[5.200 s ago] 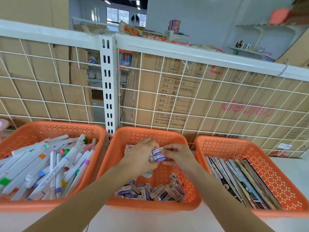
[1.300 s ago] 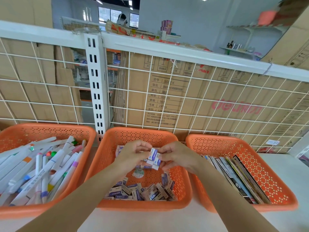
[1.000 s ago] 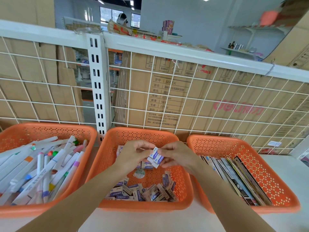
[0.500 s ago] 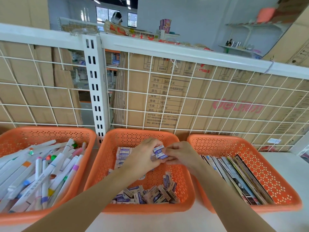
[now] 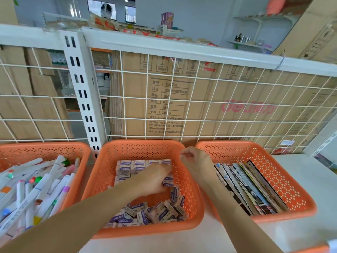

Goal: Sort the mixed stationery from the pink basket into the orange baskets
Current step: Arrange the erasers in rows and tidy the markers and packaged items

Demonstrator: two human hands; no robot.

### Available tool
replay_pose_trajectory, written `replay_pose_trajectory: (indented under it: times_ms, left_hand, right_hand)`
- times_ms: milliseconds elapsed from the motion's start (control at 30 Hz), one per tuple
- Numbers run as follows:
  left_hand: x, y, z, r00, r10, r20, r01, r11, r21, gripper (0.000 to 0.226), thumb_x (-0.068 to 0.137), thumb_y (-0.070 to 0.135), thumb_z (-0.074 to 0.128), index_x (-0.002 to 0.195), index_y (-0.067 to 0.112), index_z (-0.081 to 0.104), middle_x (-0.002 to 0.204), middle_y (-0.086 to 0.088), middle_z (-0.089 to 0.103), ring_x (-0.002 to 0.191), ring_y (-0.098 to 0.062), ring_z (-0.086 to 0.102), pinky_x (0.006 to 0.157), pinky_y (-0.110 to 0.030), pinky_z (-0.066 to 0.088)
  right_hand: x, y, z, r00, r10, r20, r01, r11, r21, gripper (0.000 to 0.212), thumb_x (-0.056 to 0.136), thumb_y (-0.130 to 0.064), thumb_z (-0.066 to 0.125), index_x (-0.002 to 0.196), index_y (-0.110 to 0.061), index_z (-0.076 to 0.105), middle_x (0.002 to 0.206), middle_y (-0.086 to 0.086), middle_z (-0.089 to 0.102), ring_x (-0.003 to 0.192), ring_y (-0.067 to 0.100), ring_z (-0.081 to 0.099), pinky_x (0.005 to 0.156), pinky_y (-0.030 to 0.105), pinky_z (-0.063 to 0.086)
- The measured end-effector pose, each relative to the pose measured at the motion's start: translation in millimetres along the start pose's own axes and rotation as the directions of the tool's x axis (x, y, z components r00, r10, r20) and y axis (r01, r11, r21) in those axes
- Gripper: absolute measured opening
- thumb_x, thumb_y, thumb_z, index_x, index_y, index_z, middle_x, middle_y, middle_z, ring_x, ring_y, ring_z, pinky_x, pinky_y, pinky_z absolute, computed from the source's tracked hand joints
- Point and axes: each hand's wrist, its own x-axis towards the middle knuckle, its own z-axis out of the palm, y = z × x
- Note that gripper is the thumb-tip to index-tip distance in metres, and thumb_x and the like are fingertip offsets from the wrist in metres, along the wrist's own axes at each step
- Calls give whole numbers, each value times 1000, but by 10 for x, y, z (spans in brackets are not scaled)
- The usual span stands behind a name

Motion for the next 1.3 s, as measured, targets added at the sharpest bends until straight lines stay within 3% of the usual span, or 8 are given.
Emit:
replay_pose_trajectory:
  times_ms: [167, 433, 600, 733, 900, 1033, 1133, 1300]
  left_hand:
    - [62, -7, 121, 1000, -15, 6, 15, 998, 65, 51, 78, 17, 66, 124, 13, 45, 115, -7, 59, 104, -25, 56, 83, -34, 45]
    - [76, -12, 120, 998, 40, -44, -33, 989, 145, 37, 83, 14, 61, 120, 14, 57, 120, -5, 58, 112, -24, 53, 91, -32, 39]
    - [101, 15, 142, 998, -10, -60, 21, 985, 174, 30, 87, 10, 53, 117, 12, 56, 118, -7, 57, 112, -26, 53, 88, -36, 41]
    - [111, -25, 151, 997, 12, -76, -9, 999, 37, 29, 86, 16, 61, 114, 14, 60, 116, -2, 59, 107, -23, 56, 85, -34, 45]
    - [86, 93, 125, 997, 60, -37, -68, 966, -251, 17, 89, 18, 60, 101, 11, 69, 100, -1, 69, 87, -13, 63, 64, 0, 32]
    - [85, 111, 183, 999, 45, 5, -42, 960, -277, 21, 85, 17, 65, 104, 8, 67, 99, -3, 68, 87, -16, 63, 70, -11, 43]
    - [94, 118, 186, 999, 33, 32, -23, 961, -276, 25, 83, 16, 67, 105, 6, 61, 95, -4, 64, 78, -13, 57, 59, -7, 36]
    - [74, 162, 164, 996, 6, 87, 15, 972, -233, 19, 84, 15, 65, 97, 5, 57, 93, -9, 63, 81, -20, 57, 61, -19, 32]
  right_hand:
    - [-42, 12, 32, 1000, -15, -18, 16, 1000, 8, 16, 89, -18, 59, 102, -15, 68, 100, -4, 69, 93, 10, 63, 81, 24, 50]
    - [-59, 71, 78, 999, -48, -8, 48, 999, 25, 16, 88, -15, 59, 102, -14, 68, 101, -4, 68, 96, 10, 62, 84, 25, 50]
    - [-59, 103, 101, 997, -74, -10, 74, 997, 16, 17, 87, -15, 60, 102, -15, 68, 102, -5, 67, 96, 9, 61, 85, 27, 50]
    - [-78, 125, 115, 996, -87, -18, 88, 996, 9, 16, 87, -13, 59, 101, -14, 67, 106, -3, 63, 98, 9, 56, 82, 17, 42]
    - [-116, 157, 147, 996, -87, -30, 87, 996, 14, 22, 87, -14, 60, 109, -15, 63, 113, -3, 57, 98, 6, 52, 82, 16, 38]
    - [-122, 149, 136, 996, -85, -18, 85, 996, 10, 22, 88, -15, 59, 110, -16, 62, 114, -4, 56, 97, 5, 50, 82, 15, 37]
    - [-126, 146, 129, 997, -79, -8, 79, 997, 6, 22, 88, -16, 59, 110, -16, 62, 114, -3, 55, 98, 8, 52, 84, 18, 38]
    - [-133, 143, 129, 997, -79, -2, 79, 997, 3, 21, 87, -16, 60, 109, -17, 63, 115, -5, 53, 98, 7, 52, 84, 18, 39]
